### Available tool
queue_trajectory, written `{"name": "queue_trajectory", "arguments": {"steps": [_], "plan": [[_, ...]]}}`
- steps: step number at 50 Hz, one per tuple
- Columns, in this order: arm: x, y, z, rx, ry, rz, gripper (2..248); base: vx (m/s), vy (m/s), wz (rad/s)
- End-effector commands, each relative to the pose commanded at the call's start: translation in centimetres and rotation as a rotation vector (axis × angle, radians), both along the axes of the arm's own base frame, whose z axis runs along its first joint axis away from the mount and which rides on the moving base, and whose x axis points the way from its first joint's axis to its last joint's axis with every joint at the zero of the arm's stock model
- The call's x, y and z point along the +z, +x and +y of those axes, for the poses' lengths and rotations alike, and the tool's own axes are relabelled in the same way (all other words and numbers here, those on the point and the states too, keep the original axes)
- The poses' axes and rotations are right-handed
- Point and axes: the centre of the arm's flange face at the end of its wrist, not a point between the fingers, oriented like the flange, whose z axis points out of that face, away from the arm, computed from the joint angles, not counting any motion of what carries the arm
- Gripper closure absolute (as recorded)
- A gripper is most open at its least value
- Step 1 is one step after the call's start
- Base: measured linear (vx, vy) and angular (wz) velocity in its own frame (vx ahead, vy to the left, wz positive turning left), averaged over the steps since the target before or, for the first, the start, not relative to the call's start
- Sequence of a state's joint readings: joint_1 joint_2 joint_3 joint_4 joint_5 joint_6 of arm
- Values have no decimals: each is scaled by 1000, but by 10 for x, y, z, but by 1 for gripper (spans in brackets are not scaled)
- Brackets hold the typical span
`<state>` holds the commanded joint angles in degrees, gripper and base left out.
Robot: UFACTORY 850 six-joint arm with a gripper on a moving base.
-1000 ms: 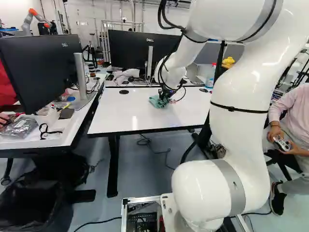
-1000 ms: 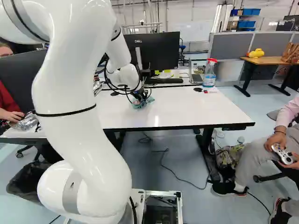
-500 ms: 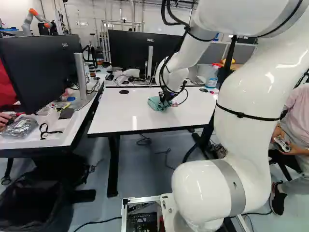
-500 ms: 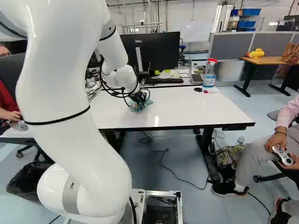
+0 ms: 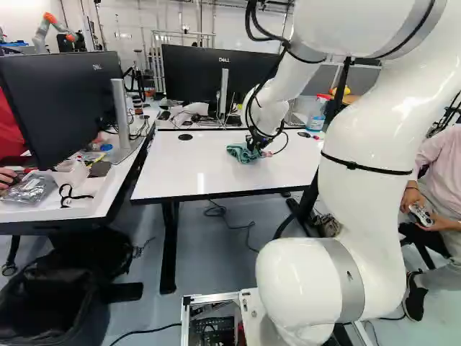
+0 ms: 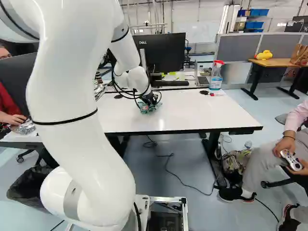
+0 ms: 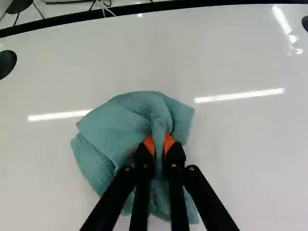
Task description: Clean the table with the green towel
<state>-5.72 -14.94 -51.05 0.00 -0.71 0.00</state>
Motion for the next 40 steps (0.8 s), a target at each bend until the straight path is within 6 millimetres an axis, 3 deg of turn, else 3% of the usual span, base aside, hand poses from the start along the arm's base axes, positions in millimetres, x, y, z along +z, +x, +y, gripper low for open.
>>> {"name": "queue_trajectory", "arguments": {"steps": [21,40], "plan": [[-2,31,-25,-40,-2,-17,208,0,0,0],[-3,60,-16,-17,-4,-33,208,0,0,0]]}}
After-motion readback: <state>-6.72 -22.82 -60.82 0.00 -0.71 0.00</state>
